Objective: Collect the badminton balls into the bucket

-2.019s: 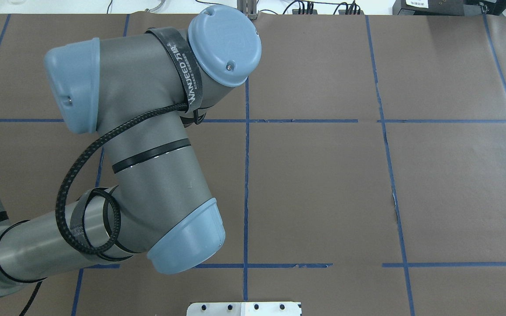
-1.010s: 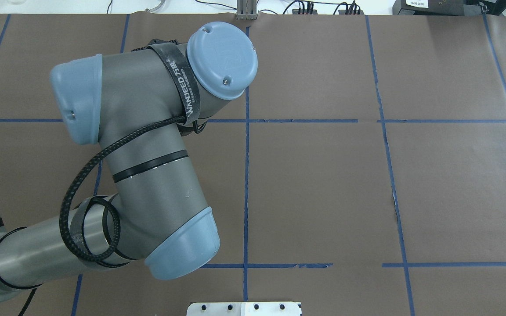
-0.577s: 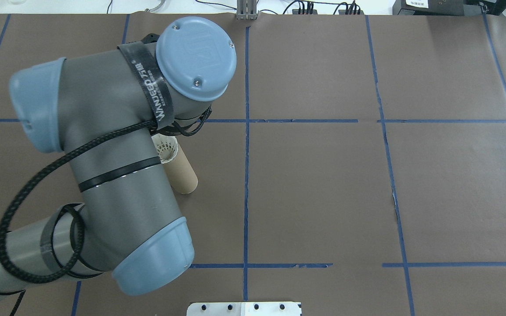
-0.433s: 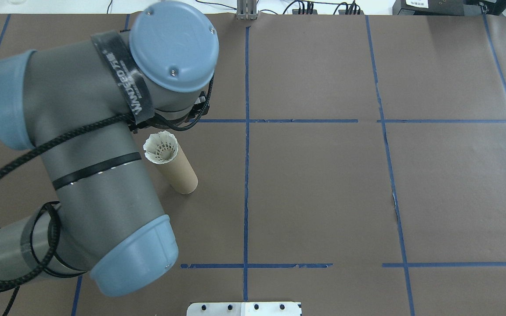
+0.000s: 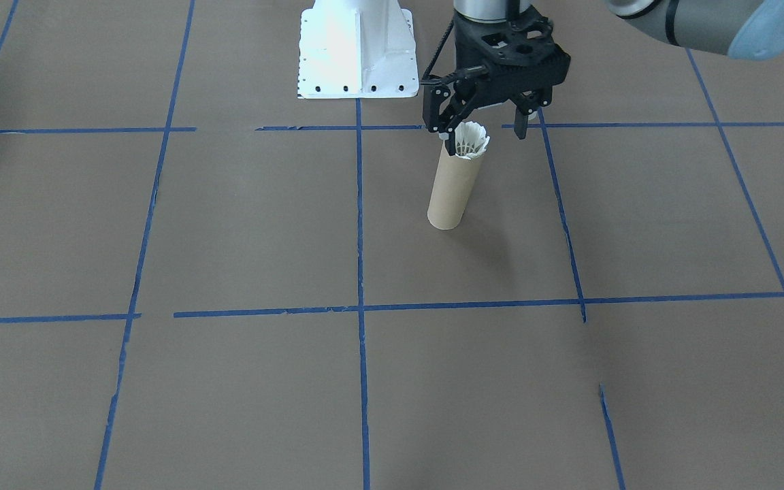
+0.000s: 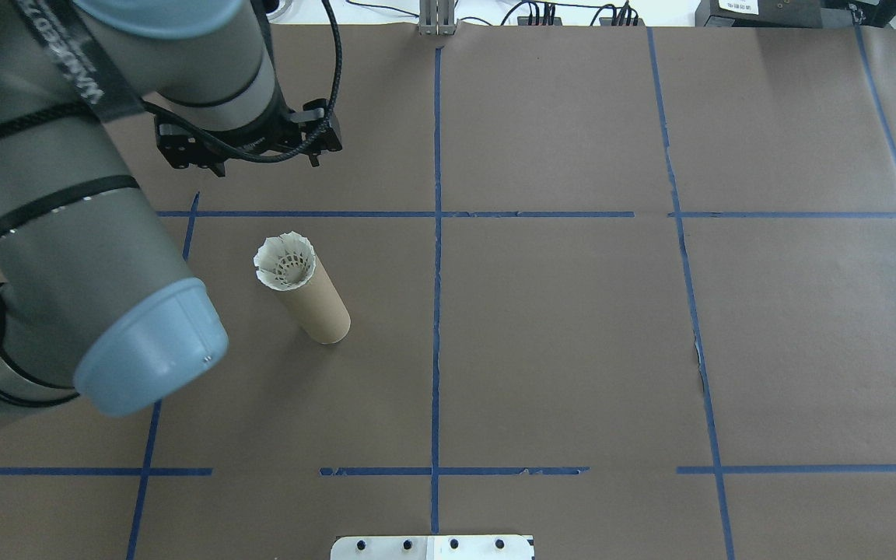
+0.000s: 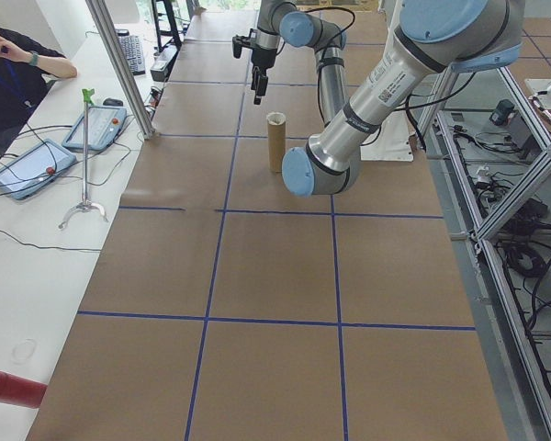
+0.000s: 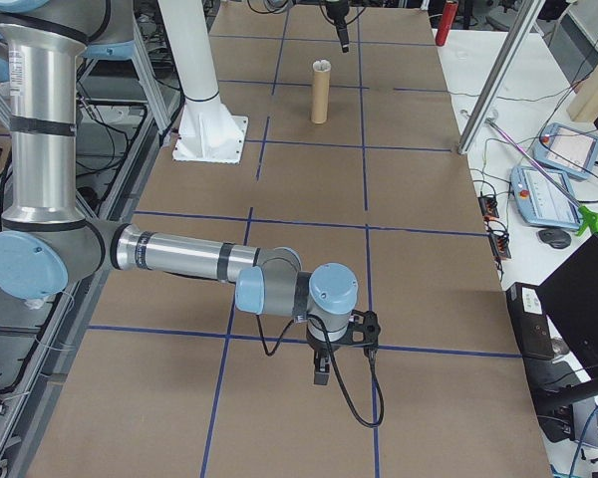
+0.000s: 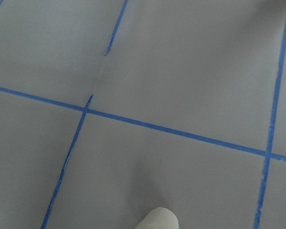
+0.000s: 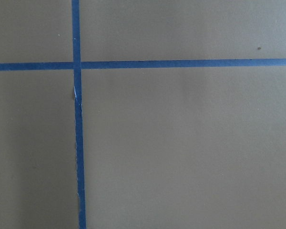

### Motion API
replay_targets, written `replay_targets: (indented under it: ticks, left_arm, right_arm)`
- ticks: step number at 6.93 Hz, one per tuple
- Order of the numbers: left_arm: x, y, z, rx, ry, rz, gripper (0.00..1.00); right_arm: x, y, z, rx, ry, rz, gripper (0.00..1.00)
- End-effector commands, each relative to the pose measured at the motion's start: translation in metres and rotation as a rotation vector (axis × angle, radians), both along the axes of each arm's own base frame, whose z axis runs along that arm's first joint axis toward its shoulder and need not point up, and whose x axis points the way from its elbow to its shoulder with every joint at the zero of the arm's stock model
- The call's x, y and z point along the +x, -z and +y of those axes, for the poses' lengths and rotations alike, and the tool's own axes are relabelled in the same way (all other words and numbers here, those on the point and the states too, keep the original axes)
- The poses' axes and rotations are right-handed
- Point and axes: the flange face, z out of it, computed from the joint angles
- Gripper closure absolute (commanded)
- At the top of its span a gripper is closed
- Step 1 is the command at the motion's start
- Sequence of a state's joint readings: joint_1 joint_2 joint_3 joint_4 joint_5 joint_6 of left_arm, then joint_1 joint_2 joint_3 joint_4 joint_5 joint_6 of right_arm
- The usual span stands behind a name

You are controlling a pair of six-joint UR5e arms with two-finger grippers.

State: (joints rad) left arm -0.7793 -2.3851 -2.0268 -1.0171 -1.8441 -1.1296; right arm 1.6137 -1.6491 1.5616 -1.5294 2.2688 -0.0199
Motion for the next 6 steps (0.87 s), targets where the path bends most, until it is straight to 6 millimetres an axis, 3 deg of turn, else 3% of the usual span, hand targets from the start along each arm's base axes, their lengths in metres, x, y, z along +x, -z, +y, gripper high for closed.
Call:
replay_targets:
  ticks: [1,6]
  left_arm:
    - [-0.063,-0.044,-0.036,0.1,-0.134,0.034,0.0]
    - [-0.257,-0.227,-0.099,0.156,-0.372,-0.094,0.0]
  right_arm:
    - [0.0,-0.001,0.001,-0.001,0.0,-0.002,0.0]
    - [0.0,0.0,0.0,0.0,0.0,0.0,0.0]
